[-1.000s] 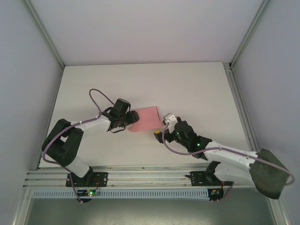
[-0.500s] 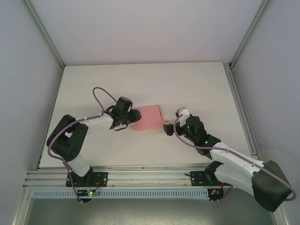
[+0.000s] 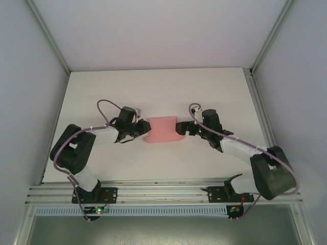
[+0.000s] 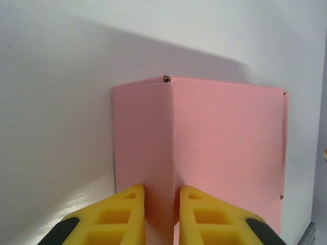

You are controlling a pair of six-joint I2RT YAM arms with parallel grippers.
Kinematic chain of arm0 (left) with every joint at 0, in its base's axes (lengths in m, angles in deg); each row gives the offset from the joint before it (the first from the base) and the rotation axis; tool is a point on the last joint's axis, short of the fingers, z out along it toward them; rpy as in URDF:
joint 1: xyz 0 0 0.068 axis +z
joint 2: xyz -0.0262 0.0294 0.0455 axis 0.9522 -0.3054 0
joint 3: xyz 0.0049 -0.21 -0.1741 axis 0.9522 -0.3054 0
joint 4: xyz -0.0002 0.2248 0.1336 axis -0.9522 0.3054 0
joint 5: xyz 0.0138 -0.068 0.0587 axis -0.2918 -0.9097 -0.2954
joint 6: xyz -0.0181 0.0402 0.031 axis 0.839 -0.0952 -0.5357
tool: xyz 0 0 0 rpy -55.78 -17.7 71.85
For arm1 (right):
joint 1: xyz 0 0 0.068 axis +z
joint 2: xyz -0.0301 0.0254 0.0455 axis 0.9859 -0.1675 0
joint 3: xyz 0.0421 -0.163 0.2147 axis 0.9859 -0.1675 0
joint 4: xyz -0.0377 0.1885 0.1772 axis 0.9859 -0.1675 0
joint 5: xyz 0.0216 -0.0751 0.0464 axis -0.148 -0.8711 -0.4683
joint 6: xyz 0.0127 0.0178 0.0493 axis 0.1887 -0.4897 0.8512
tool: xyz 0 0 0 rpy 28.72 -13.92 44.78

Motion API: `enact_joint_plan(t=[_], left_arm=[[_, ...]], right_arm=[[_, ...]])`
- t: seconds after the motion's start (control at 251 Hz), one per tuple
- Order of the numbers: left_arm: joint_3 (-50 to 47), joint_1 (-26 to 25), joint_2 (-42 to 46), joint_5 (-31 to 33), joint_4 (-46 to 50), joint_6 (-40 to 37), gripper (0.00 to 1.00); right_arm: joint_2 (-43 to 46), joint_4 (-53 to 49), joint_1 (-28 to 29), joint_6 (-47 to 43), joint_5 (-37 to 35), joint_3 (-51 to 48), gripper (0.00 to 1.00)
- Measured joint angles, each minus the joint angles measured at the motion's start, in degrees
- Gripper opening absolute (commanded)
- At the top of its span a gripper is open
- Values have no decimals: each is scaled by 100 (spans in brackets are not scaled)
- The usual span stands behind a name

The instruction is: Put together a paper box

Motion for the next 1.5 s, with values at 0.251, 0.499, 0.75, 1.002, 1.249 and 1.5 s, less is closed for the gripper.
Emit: enact_joint_plan(t=[0.251,0.499,0.75,1.002,1.249,1.5], left_arm=[[-726,400,-9,-752,-1261,363,4],[-1019,562,-249,-1185,-2218,713,5],[-1078,568,-251,-1259,-2323,748,8],[-1058,597,-232,-1305,-2319,643,29],[-369,380,1040,-612,-1003,-1062,100],[516,-1915,2715,1687,234,-5130,100]], right_arm=[[-892,-160,-225,396,1036,538,98],[-1429,-374,-212,544,1722,883,98],[-2081,72,-136,1038,2367,1060,75],[-2164,892,-98,1709,2750,1047,52],[-1665,922,-125,2140,2710,1027,51],[-1344,-50,-415,2846,2603,1338,37]])
